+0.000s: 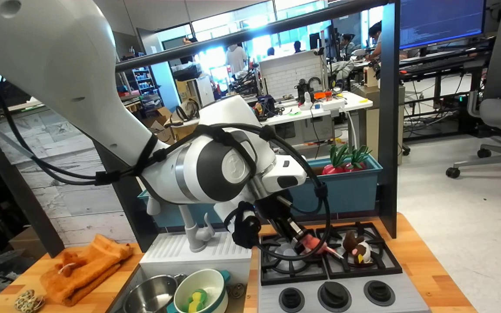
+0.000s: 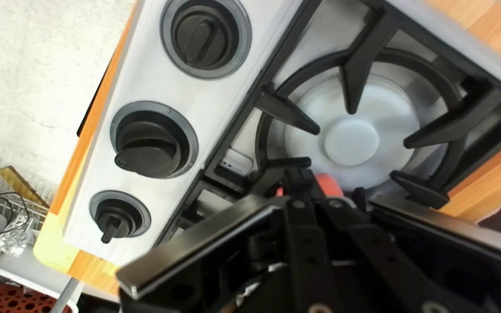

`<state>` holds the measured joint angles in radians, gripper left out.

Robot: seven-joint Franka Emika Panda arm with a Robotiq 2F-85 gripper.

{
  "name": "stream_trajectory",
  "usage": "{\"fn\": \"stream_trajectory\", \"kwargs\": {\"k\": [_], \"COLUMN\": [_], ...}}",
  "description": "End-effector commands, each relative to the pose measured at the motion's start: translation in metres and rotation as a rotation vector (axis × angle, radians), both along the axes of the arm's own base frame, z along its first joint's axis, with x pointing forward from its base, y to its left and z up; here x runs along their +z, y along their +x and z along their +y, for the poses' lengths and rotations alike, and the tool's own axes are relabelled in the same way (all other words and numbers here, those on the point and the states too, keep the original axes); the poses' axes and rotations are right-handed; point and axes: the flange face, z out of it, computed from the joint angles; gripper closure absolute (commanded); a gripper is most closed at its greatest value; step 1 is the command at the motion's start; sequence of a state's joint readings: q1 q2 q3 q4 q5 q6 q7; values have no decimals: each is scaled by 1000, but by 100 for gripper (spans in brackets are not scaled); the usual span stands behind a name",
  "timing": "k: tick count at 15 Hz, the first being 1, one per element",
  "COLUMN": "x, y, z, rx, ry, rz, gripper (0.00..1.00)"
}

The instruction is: Put the plushies inside the pots in the sink, wipe the counter with the towel, and then remove the pink plushy from the pot and put it on the stove

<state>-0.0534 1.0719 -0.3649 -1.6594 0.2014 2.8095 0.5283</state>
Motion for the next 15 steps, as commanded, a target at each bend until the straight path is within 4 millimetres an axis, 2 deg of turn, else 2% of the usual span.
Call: {"fn": "stream_trajectory", "kwargs": {"k": [1, 2, 3, 4, 8, 14, 15], "x": [15, 16, 17, 18, 21, -9, -14], "y": [-4, -4, 0, 4, 15, 6, 6], "z": [11, 12, 12, 11, -3, -20, -21], "rx": [21, 18, 22, 29, 14, -37, -34], "ry": [2, -1, -8, -19, -92, -100, -98], "rz": [-14, -12, -35, -75, -172, -123, -122], "gripper": [100, 100, 74, 73, 45, 1, 0]}}
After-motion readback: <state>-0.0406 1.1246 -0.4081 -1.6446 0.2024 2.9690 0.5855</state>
